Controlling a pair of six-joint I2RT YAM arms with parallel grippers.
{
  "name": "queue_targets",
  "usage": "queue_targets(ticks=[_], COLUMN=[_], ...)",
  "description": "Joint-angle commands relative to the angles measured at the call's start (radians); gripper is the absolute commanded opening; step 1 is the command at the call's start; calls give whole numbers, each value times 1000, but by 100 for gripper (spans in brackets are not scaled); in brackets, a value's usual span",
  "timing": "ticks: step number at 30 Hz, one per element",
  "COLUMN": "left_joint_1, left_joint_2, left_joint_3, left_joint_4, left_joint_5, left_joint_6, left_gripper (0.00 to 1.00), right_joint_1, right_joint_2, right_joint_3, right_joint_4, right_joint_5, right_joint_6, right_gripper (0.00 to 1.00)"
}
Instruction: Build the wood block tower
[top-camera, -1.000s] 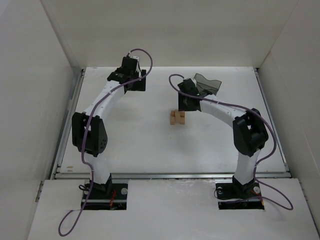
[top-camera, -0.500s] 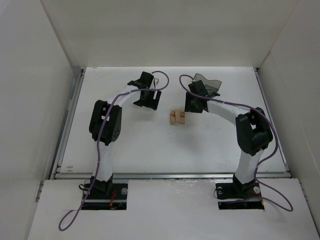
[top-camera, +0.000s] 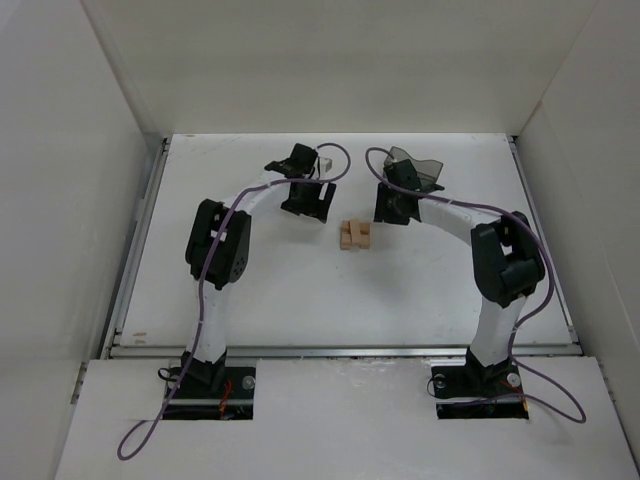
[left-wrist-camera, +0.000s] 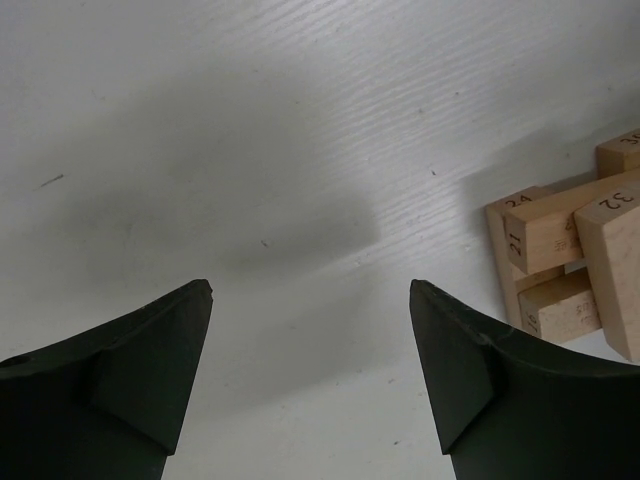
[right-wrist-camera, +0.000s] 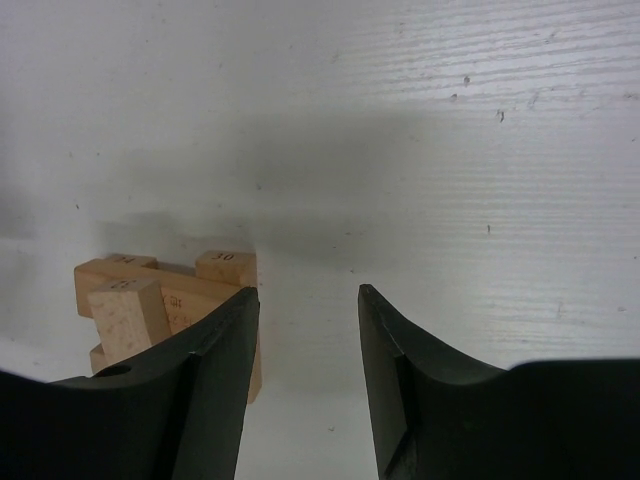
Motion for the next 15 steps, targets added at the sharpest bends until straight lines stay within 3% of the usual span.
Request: queue_targets(ticks=[1, 15], left_joint_1=[-33, -52], left_joint_2=[5, 110], left_joint_3=[55, 152], left_joint_4=[6, -4], left_joint_5=[15, -15], left_joint_6=[-2, -33], left_gripper=[77, 77], right_joint_1=[-10, -10], right_joint_2=[-7, 24], right_joint_3=[0, -10], right_joint_4=[44, 73], right_joint_5=[-6, -65], right_joint_6=[13, 13], right_gripper=[50, 49])
